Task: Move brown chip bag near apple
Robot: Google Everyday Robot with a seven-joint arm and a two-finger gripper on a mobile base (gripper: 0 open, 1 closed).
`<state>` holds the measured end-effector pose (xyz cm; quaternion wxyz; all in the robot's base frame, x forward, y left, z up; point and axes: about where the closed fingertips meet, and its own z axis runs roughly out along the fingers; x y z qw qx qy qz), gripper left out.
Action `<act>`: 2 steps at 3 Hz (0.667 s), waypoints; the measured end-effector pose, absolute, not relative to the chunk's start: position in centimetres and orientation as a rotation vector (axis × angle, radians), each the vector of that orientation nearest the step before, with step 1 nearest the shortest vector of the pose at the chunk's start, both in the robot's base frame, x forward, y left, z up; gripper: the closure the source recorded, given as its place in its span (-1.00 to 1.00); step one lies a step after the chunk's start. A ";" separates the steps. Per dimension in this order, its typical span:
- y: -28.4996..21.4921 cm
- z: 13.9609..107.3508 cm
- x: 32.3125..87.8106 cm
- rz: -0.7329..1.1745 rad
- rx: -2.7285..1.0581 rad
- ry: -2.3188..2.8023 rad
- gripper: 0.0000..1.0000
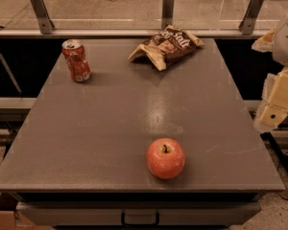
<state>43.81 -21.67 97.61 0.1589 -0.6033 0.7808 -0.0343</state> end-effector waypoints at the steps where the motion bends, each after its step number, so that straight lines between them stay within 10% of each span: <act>1: -21.9 97.6 44.6 -0.091 -1.720 2.218 -1.00; 2: -21.3 95.9 48.9 -0.081 -1.702 2.162 -1.00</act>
Offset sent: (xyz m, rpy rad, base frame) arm 0.1331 0.0127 -0.0404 0.1237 -0.1624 0.0337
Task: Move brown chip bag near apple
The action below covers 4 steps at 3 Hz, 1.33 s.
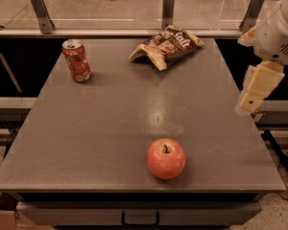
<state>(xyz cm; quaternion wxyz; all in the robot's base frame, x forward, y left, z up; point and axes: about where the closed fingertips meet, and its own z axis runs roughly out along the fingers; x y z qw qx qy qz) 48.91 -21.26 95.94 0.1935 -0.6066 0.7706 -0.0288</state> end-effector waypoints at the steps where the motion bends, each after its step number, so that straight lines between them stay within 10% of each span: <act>1: -18.6 94.3 56.7 -0.020 -1.593 2.086 -1.00; 4: -5.9 88.8 72.3 0.139 -1.320 2.104 -1.00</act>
Offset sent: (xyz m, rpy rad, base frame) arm 0.2329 0.1307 -0.0394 0.3690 -0.1791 -0.1182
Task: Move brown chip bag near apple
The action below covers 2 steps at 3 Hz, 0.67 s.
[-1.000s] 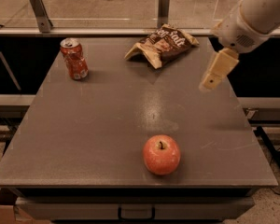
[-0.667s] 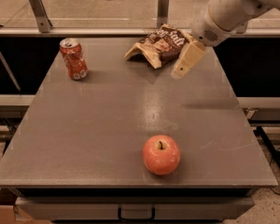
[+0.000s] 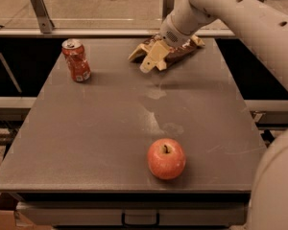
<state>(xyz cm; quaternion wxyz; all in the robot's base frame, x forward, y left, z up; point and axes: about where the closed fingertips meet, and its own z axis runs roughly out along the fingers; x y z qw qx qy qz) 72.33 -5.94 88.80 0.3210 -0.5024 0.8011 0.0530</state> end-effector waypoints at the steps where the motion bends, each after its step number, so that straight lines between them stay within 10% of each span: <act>1: -5.0 86.4 75.8 0.124 -1.262 2.153 -0.66; 2: -5.1 84.1 77.8 0.109 -1.249 2.200 -0.19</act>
Offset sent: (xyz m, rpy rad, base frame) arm 0.0779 0.0028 -0.0701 -0.0508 0.0717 -0.1174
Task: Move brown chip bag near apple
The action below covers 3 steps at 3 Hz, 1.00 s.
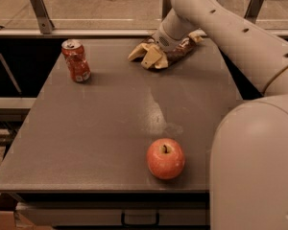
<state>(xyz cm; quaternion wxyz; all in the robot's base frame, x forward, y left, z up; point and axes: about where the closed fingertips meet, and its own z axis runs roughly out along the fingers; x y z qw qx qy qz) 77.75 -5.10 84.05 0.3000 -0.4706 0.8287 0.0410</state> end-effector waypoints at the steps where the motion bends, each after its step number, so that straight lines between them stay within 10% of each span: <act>1: -5.1 83.8 78.0 0.108 -1.254 2.208 0.27; 3: -5.1 84.2 78.0 0.108 -1.254 2.208 1.00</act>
Offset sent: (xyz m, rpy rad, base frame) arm -0.0123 -0.0239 0.0106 0.0181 -0.0273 0.0312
